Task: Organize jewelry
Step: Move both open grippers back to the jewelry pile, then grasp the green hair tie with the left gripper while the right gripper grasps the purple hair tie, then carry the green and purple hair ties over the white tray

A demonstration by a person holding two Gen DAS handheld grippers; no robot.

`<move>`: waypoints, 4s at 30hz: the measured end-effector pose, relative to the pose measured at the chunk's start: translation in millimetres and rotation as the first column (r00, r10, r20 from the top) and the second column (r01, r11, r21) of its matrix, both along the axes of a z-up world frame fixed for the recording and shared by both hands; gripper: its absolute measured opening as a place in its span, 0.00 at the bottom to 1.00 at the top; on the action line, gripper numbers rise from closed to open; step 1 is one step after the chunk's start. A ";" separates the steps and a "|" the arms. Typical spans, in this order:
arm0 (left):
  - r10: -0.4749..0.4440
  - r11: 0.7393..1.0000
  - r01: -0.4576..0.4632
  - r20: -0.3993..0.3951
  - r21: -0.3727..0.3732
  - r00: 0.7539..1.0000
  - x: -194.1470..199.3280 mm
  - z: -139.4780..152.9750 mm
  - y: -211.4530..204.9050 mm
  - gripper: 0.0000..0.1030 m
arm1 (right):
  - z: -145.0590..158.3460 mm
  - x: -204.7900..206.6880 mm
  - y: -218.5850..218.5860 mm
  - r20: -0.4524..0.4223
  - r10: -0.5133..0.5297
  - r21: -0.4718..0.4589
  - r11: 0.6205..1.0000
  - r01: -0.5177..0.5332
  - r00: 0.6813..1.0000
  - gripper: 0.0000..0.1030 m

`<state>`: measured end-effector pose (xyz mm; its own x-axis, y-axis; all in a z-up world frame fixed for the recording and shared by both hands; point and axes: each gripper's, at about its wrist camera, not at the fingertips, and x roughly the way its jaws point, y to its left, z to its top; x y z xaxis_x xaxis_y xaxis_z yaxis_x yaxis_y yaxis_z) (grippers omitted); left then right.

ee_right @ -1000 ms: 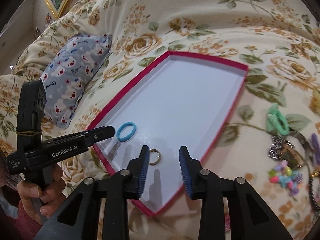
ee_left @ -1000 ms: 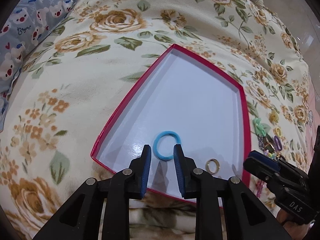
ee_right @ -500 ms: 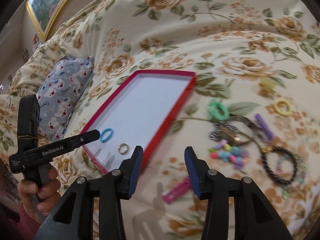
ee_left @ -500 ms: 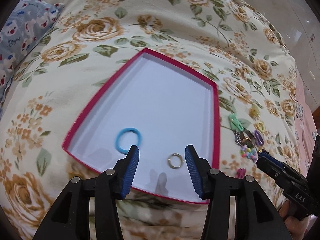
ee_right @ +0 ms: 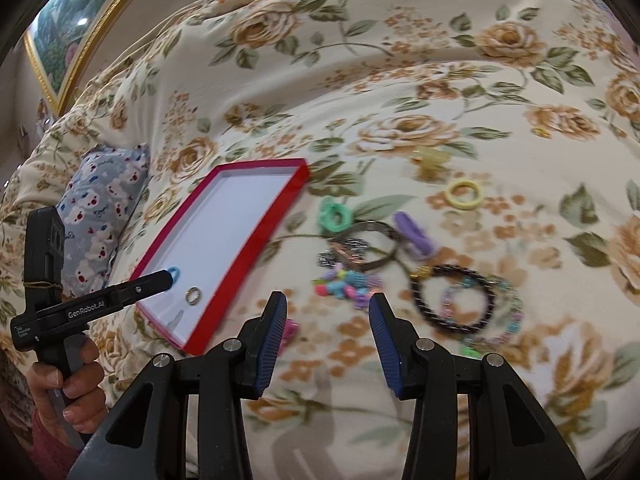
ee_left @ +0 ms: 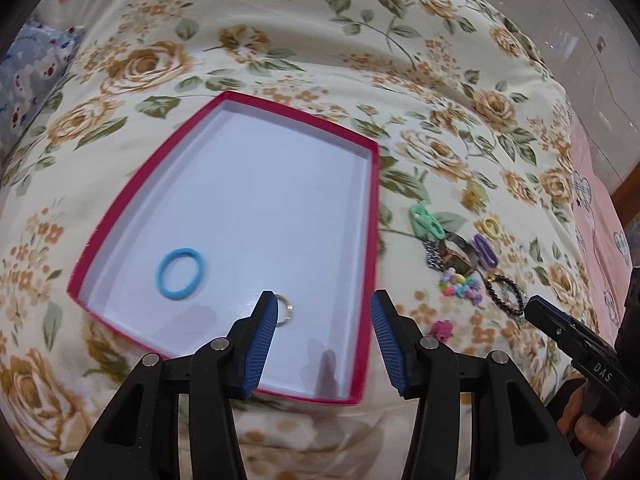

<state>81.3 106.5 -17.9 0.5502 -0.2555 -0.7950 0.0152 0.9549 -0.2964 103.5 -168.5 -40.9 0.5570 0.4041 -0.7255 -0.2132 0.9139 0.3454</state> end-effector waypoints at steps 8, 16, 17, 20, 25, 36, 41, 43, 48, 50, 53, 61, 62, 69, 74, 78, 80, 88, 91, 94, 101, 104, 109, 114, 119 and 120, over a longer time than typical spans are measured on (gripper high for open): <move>-0.056 0.998 0.056 -0.002 0.014 0.998 11.7 -0.4 -26.4 0.47 | -0.1 0.6 -23.4 0.003 -0.055 -0.002 0.998 0.055 0.998 0.43; -0.090 0.996 0.090 -0.009 0.019 0.996 22.5 -3.6 -44.7 0.47 | -2.6 7.0 -34.9 0.001 -0.075 -0.006 0.997 0.075 0.997 0.43; -0.094 0.995 0.094 -0.009 0.022 0.996 24.8 -3.9 -47.0 0.47 | -2.7 7.9 -34.8 -0.001 -0.077 -0.006 0.997 0.077 0.997 0.43; -0.104 0.994 0.104 -0.011 0.028 0.995 32.8 -5.8 -54.5 0.47 | -3.4 13.6 -36.3 0.002 -0.077 -0.013 0.997 0.077 0.997 0.43; -0.124 0.992 0.124 -0.019 0.032 0.992 52.0 -11.6 -66.6 0.47 | -5.8 29.4 -37.2 0.012 -0.080 -0.027 0.996 0.080 0.997 0.42; -0.182 0.979 0.185 -0.033 0.082 0.983 113.7 -27.3 -103.5 0.46 | -27.7 66.0 -25.9 -0.041 -0.039 -0.050 0.998 0.037 0.998 0.42; -0.221 0.970 0.225 -0.052 0.089 0.974 138.8 -40.1 -120.9 0.46 | -38.0 78.0 -22.0 -0.070 -0.020 -0.067 0.998 0.015 0.997 0.32; -0.229 0.968 0.235 -0.072 0.093 0.971 147.5 -47.1 -125.8 0.45 | -42.7 82.3 -21.5 -0.082 -0.018 -0.074 0.997 0.012 0.996 0.27; -0.269 0.957 0.279 -0.116 0.078 0.956 167.5 -66.0 -141.2 0.27 | -48.3 86.5 -24.5 -0.084 -0.028 -0.093 0.995 0.020 0.996 0.08; -0.278 0.953 0.290 -0.126 0.087 0.952 171.8 -71.4 -144.7 0.16 | -46.8 86.0 -26.0 -0.076 -0.031 -0.095 0.995 0.024 0.997 0.07; -0.277 0.952 0.289 -0.118 0.096 0.954 173.8 -73.9 -145.1 0.12 | -41.3 83.7 -27.1 -0.059 -0.034 -0.091 0.995 0.029 0.998 0.06; -0.248 0.967 0.251 -0.061 0.046 0.967 148.1 -49.7 -123.8 0.05 | -24.3 77.0 -19.5 -0.023 -0.022 -0.064 0.998 0.021 0.999 0.06; -0.247 0.968 0.249 -0.053 0.043 0.968 143.6 -46.4 -121.4 0.05 | -21.6 76.1 -17.2 -0.019 -0.018 -0.061 0.998 0.017 1.000 0.06; -0.228 0.973 0.228 -0.002 0.019 0.974 113.8 -24.6 -101.6 0.04 | -6.0 69.9 -5.9 0.012 0.002 -0.051 0.999 -0.001 1.000 0.06; -0.201 0.980 0.201 0.017 0.010 0.979 100.1 -14.6 -83.8 0.04 | 0.9 68.4 4.7 0.022 0.020 -0.038 0.999 -0.019 1.000 0.06; -0.167 0.986 0.167 0.030 0.001 0.986 87.9 -7.0 -64.5 0.04 | 2.8 68.1 17.8 0.026 0.045 -0.033 0.999 -0.044 0.999 0.06; -0.155 0.988 0.156 0.035 -0.001 0.987 84.2 -4.1 -57.3 0.04 | 3.4 68.3 24.7 0.027 0.057 -0.030 0.998 -0.057 0.998 0.06; -0.092 0.996 0.092 0.047 0.000 0.995 66.0 2.7 -22.4 0.04 | 6.3 71.7 59.6 0.033 0.120 -0.020 0.993 -0.119 0.992 0.07; -0.070 0.998 0.069 0.052 0.002 0.996 64.0 4.8 -11.6 0.04 | 7.0 74.0 74.4 0.037 0.147 -0.016 0.989 -0.147 0.988 0.07; -0.047 0.999 0.047 0.053 0.006 0.997 63.3 5.6 -0.4 0.04 | 5.8 77.8 88.1 0.036 0.170 -0.009 0.985 -0.170 0.985 0.07; 0.015 1.000 -0.015 0.056 0.002 0.998 68.4 4.4 28.0 0.04 | 3.2 90.8 124.5 0.043 0.222 0.004 0.975 -0.222 0.974 0.07; 0.039 0.999 -0.039 0.050 0.005 0.998 78.6 0.4 39.5 0.04 | -0.6 102.4 141.2 0.045 0.235 0.006 0.972 -0.236 0.971 0.07; 0.075 0.997 -0.075 0.025 0.002 0.997 101.7 -12.8 53.2 0.04 | -14.3 119.9 161.6 0.025 0.248 -0.006 0.969 -0.248 0.968 0.07; 0.095 0.995 -0.095 -0.015 0.002 0.995 126.5 -32.2 59.4 0.04 | -30.3 130.6 174.9 -0.010 0.264 -0.013 0.964 -0.264 0.965 0.07; 0.111 0.994 -0.111 -0.054 0.015 0.992 141.9 -47.9 62.8 0.04 | -44.9 135.9 181.4 -0.046 0.274 -0.025 0.961 -0.275 0.961 0.07; 0.112 0.994 -0.111 -0.064 0.019 0.992 145.0 -51.5 62.6 0.04 | -47.4 136.4 182.2 -0.052 0.274 -0.027 0.961 -0.276 0.960 0.07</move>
